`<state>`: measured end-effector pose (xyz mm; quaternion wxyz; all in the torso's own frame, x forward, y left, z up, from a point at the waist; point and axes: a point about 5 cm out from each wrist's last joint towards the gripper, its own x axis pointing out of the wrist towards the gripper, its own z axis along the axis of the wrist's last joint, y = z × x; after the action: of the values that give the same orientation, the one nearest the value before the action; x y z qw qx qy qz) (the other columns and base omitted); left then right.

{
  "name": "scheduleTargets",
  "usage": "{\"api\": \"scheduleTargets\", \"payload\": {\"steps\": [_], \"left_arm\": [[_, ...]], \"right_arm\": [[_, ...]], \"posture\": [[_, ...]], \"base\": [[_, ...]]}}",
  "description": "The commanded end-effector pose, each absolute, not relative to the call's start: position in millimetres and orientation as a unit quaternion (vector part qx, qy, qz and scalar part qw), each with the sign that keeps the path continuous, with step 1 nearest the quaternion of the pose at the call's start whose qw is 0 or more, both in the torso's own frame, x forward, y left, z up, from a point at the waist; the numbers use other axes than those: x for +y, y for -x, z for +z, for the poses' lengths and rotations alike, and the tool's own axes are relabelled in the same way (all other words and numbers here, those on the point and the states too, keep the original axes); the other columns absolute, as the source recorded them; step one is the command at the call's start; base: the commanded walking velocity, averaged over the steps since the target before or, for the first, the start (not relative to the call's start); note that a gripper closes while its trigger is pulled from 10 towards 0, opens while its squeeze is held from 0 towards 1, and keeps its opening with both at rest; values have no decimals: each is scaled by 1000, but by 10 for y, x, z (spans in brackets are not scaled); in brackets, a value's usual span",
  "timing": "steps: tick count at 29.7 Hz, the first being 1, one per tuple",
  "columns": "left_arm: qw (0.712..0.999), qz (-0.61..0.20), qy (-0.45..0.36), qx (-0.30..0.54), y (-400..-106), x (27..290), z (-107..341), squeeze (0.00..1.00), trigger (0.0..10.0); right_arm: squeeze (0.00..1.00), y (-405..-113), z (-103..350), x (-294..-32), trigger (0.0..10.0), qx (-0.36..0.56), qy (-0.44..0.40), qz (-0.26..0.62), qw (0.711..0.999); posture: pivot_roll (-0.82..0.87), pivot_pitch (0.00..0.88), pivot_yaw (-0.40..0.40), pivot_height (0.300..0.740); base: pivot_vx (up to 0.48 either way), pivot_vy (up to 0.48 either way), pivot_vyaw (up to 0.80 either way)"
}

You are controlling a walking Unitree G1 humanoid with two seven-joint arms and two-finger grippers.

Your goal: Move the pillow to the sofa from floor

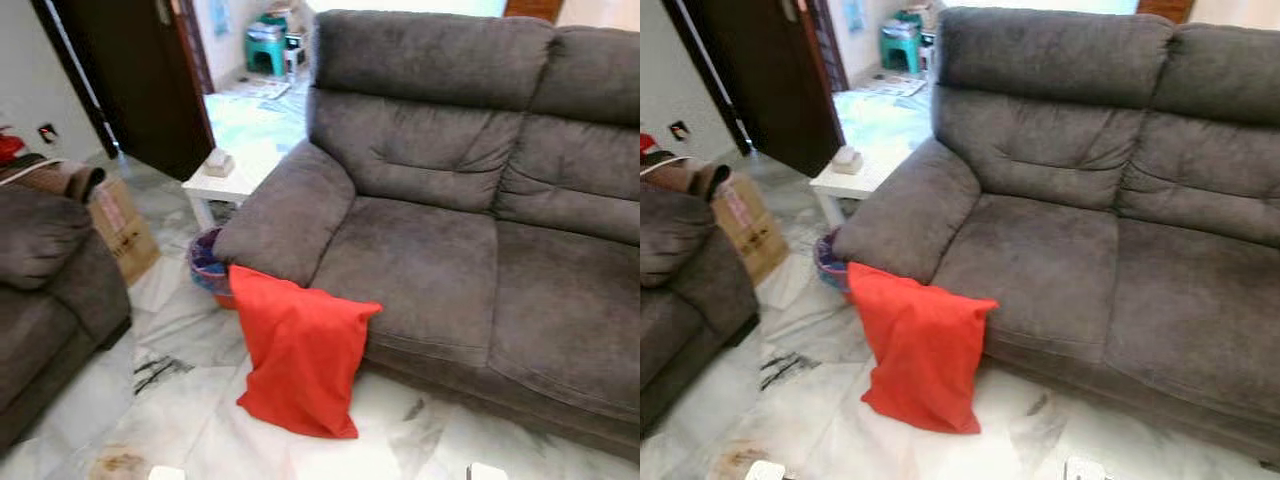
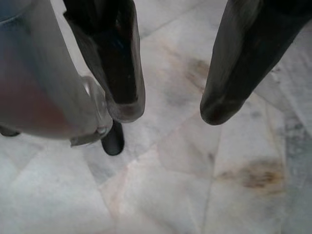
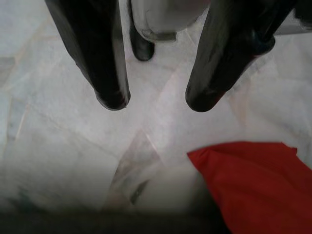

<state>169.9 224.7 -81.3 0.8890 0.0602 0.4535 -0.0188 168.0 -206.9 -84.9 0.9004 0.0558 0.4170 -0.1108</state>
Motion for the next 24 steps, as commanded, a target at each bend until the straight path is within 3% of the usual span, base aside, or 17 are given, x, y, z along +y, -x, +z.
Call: {"api": "scheduleTargets", "payload": {"steps": [1,10,24], "left_arm": [[883,-17,-58,466,-1636,2263,-841,0,10000],[880,-18,-66,470,-1592,2355,-835,0,10000],[883,-23,-61,466,-1643,2291,-830,0,10000]], "right_arm": [[0,-1580,-892,-2091,10000,431,-62,-122,892],[0,-1588,-889,-2087,10000,428,-66,-122,893],[0,-1598,-884,-2083,10000,426,-66,-122,894]], "posture": [[-105,84,41,740],[-104,85,41,740],[-104,85,41,740]], "base": [[0,0,0],[0,0,0],[287,0,0]]}}
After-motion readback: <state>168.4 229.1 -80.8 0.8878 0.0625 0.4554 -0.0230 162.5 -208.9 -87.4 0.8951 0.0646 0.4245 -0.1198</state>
